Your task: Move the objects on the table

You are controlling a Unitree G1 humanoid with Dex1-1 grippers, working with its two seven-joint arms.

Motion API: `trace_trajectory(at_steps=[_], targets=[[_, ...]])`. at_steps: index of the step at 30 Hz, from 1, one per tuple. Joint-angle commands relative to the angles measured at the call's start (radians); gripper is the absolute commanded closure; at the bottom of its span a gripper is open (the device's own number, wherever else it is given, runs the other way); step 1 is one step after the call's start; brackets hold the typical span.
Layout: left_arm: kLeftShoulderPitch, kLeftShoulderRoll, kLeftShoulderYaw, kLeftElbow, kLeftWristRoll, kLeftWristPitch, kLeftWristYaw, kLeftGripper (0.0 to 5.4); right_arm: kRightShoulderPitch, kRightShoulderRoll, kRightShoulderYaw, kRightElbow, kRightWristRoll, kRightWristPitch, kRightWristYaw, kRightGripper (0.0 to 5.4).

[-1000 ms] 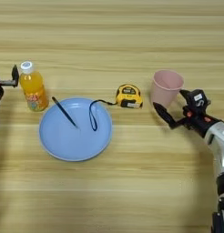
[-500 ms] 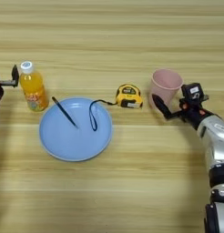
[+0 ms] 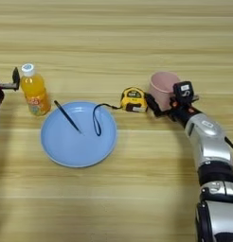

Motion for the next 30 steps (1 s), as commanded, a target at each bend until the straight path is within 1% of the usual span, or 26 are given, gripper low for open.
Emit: trace_trajectory(at_steps=[1,8,17,21,24,26,30], targets=[[-0.012,0.001,-0.001,-0.006,0.008,0.001,0.001,0.00,-0.034,0.005,-0.009,0.026,-0.005,0.002,-0.024,0.39],[-0.013,0.000,-0.001,-0.004,0.008,0.001,0.002,0.00,-0.047,0.002,-0.009,0.052,-0.005,-0.006,-0.041,1.09],[-0.014,-0.002,-0.002,-0.003,0.010,0.001,0.004,0.00,-0.053,0.005,-0.011,0.058,-0.004,-0.034,-0.051,1.11],[-0.014,-0.002,-0.003,-0.003,0.010,0.001,0.004,0.00,-0.059,0.006,-0.007,0.017,-0.009,-0.049,-0.065,1.12],[-0.014,-0.002,-0.003,-0.002,0.010,0.000,0.004,0.00,-0.085,0.007,0.004,-0.023,-0.022,-0.061,-0.087,1.12],[-0.014,-0.002,-0.003,-0.003,0.011,0.000,0.004,0.00,-0.116,0.018,0.016,-0.041,-0.030,-0.060,-0.097,1.12],[-0.011,-0.004,-0.004,-0.007,0.012,0.000,0.006,0.00,-0.189,0.079,0.057,-0.069,-0.051,-0.055,-0.115,1.12]])
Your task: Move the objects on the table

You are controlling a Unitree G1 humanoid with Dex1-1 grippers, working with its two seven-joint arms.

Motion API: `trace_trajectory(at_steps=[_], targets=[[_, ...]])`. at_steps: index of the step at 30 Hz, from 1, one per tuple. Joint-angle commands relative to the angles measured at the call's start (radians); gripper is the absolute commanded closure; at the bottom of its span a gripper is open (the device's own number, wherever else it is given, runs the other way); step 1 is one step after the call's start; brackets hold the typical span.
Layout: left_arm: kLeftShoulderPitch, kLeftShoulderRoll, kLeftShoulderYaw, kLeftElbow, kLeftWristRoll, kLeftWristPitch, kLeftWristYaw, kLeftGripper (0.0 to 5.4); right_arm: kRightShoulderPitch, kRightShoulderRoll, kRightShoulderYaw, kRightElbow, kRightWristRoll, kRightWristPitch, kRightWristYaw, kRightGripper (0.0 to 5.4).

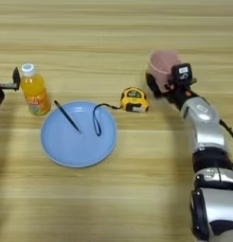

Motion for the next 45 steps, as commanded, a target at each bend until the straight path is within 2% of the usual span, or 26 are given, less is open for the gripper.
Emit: trace_trajectory(at_steps=[1,4,8,16,21,27,45], targets=[[-0.010,-0.002,-0.004,-0.007,0.011,0.000,0.005,0.00,-0.076,0.056,0.042,-0.029,-0.023,-0.005,-0.012,1.12],[-0.009,-0.003,-0.004,-0.010,0.012,0.001,0.006,0.00,-0.117,0.112,0.087,0.002,-0.049,-0.011,-0.012,1.12],[-0.006,-0.006,-0.005,-0.016,0.014,0.003,0.008,0.00,-0.148,0.184,0.129,0.101,-0.075,-0.029,-0.010,1.12],[-0.002,-0.008,-0.006,-0.022,0.015,0.004,0.008,0.00,-0.196,0.271,0.177,0.323,-0.145,-0.122,-0.032,1.12],[0.000,-0.011,-0.007,-0.027,0.016,0.005,0.010,0.00,-0.255,0.288,0.167,0.451,-0.168,-0.180,-0.056,1.12],[0.001,-0.012,-0.008,-0.031,0.016,0.007,0.010,0.00,-0.281,0.294,0.167,0.535,-0.195,-0.207,-0.089,1.12],[0.004,-0.011,-0.006,-0.036,0.013,0.007,0.008,0.00,-0.293,0.291,0.155,0.612,-0.227,-0.183,-0.134,1.12]])
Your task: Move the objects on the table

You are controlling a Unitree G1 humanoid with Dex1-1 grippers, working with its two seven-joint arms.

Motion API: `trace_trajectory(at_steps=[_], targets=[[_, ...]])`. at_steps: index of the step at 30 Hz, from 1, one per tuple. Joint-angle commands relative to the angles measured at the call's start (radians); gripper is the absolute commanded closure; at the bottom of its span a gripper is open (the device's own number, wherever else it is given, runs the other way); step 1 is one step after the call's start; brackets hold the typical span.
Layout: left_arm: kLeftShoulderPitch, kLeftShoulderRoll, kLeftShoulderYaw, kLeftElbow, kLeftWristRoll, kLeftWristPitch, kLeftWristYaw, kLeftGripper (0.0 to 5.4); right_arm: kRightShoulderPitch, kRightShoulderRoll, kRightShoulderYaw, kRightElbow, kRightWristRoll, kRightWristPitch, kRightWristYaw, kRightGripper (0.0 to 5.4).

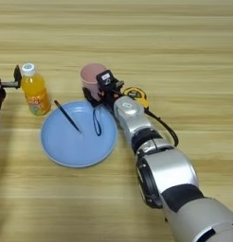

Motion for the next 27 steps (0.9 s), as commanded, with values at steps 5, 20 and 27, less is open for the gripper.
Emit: trace_trajectory(at_steps=[5,20,27], targets=[[0.003,0.000,-0.004,-0.011,0.011,0.007,0.002,0.00,-0.013,0.000,-0.023,0.018,-0.001,0.050,0.011,0.59],[0.000,-0.002,-0.005,-0.009,0.013,0.007,0.004,0.00,-0.003,-0.004,-0.046,0.001,0.006,0.059,0.029,0.01],[-0.002,-0.003,-0.006,-0.006,0.013,0.007,0.005,0.00,-0.006,-0.002,-0.066,-0.006,0.021,0.052,0.037,0.01]])
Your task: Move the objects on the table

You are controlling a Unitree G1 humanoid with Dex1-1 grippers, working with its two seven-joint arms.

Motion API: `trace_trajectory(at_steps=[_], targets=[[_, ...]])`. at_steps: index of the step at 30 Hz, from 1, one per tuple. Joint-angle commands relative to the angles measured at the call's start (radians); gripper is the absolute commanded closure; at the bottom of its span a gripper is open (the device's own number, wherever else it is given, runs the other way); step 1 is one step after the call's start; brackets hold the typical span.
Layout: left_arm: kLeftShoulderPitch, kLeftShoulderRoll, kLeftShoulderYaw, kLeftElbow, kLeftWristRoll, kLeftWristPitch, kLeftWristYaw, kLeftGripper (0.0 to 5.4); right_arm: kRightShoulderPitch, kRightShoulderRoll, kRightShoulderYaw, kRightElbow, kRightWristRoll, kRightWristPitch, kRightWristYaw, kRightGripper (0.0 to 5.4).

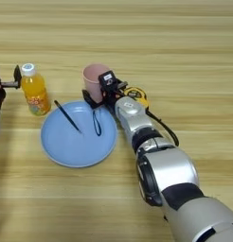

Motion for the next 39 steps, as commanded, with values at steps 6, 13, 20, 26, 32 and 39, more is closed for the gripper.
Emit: trace_trajectory(at_steps=[6,13,20,26,32,39], targets=[[-0.003,-0.004,-0.007,-0.006,0.014,0.007,0.006,0.00,-0.001,-0.002,-0.032,-0.025,0.031,0.009,0.031,0.01],[-0.003,-0.007,-0.009,-0.006,0.014,0.007,0.009,0.00,0.041,-0.009,-0.028,-0.050,0.029,0.029,0.046,0.01],[-0.004,-0.009,-0.011,-0.006,0.016,0.007,0.013,0.00,0.093,-0.025,-0.031,-0.099,0.038,0.047,0.068,0.01],[-0.007,-0.010,-0.014,-0.001,0.017,0.006,0.016,0.00,0.169,-0.043,-0.028,-0.192,0.045,0.067,0.083,0.01],[-0.010,-0.012,-0.018,0.003,0.018,0.005,0.021,0.00,0.260,-0.061,-0.019,-0.342,0.048,0.069,0.091,0.01],[-0.010,-0.014,-0.020,0.003,0.019,0.005,0.024,0.00,0.332,-0.079,-0.019,-0.480,0.064,0.108,0.090,0.01]])
